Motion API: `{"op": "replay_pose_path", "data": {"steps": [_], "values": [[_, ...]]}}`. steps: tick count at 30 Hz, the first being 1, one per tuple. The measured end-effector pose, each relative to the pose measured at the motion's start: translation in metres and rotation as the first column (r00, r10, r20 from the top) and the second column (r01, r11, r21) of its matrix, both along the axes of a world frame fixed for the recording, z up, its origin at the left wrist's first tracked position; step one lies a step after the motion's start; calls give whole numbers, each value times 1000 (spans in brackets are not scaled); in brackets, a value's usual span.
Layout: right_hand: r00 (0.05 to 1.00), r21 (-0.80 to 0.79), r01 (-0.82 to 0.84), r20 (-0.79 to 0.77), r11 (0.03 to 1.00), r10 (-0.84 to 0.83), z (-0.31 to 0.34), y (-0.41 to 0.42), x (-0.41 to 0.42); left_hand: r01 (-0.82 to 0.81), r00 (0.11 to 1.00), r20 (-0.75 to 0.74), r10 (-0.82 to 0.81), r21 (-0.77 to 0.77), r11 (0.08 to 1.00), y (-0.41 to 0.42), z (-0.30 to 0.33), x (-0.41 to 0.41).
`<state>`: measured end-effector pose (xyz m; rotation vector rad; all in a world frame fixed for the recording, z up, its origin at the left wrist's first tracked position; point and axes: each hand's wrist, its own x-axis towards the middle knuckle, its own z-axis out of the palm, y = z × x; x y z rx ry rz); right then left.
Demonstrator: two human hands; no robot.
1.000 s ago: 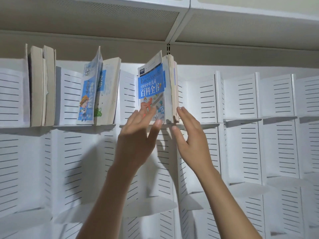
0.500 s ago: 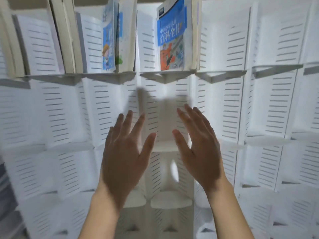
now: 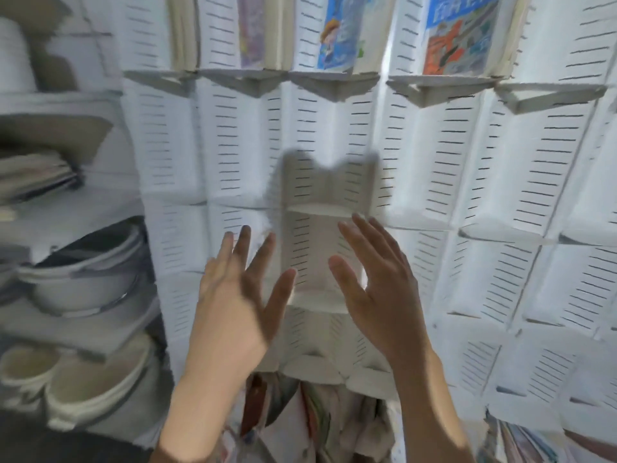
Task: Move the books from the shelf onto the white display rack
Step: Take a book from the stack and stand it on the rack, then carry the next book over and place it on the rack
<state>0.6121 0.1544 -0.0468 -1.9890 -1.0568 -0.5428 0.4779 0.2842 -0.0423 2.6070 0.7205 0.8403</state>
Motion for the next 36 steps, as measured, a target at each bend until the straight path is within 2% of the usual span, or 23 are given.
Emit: {"op": "replay_pose_path", "data": {"steps": [4,10,16,26,31,36], "values": [[994,-27,-102,-29,994,101,-11,51,-81,-85,996,-39,84,-22,996,37,-13,-94],[962,-28,-265,-74,964,262,-32,113,-209,-209,978,-21,208,-76,975,76,-31,-232],[931,-67,-359,-91,931,352,-39,161,-304,-327,945,-34,325,-95,940,109,-40,-332],[837,-119,-547,-95,828,539,-53,261,-384,-477,876,-11,483,-178,861,180,-59,-430],[789,-136,-614,-119,777,603,-62,351,-419,-555,828,-36,559,-191,810,252,-71,-464],[683,-50,-726,-162,686,712,-67,460,-452,-638,766,-55,641,-189,746,346,-72,-501]]}}
